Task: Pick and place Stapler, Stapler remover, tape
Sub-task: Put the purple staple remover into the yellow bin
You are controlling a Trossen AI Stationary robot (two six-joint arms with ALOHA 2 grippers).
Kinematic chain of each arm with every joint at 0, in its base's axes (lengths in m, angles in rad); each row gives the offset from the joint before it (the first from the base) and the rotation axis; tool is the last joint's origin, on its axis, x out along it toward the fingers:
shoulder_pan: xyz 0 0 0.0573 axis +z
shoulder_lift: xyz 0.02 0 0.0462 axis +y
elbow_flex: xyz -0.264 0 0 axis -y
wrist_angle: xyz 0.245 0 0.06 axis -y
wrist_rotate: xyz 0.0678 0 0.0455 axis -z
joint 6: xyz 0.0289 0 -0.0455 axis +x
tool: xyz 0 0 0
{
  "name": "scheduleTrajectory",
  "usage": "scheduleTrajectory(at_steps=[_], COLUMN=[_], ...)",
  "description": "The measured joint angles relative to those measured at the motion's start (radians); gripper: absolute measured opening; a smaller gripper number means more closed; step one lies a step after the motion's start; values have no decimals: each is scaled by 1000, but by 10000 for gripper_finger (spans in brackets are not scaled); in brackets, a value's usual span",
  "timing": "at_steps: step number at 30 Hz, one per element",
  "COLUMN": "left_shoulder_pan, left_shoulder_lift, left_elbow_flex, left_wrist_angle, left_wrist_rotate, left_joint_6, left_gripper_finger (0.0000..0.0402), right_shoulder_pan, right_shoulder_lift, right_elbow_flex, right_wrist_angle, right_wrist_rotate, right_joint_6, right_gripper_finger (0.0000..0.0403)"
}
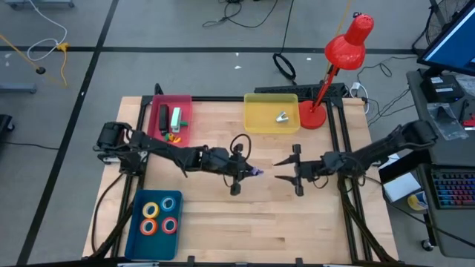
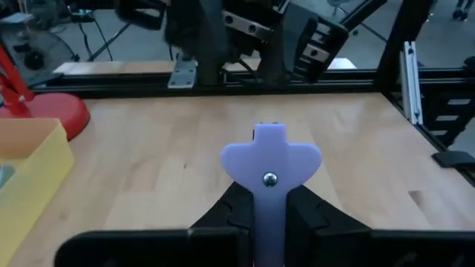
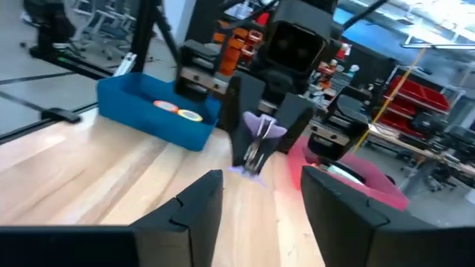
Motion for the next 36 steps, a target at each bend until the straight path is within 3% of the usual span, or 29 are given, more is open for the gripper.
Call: scheduleTrajectory(at_steps=[10, 14, 21, 27, 33, 36], left_shoulder_pan=[12, 7, 1, 1, 2, 8], left_shoulder_lift=[0, 0, 0, 0, 0, 0], left_elbow_flex=[0, 0, 0, 0, 0, 0], left_wrist_angle=[-2, -3, -9, -10, -10, -10], left_wrist_rotate=[4, -1, -10, -11, -11, -10], left_joint_6=[10, 25, 38, 39, 51, 38], left_gripper_finger=[40, 27, 39, 35, 28, 43], right_shoulder_pan=[-75, -106, -150, -162, -165, -165], right_shoulder_lift=[204, 263, 311, 316, 316, 316], right_elbow_flex=[173, 239, 270, 270, 270, 270], right_wrist_angle=[32, -11, -40, -48, -59, -61], right_wrist_rotate=[-5, -9, -69, -83, -91, -91], right_joint_6=[38, 67, 133, 149, 150, 149], right_gripper_finger=[225, 231, 230, 203, 154, 125])
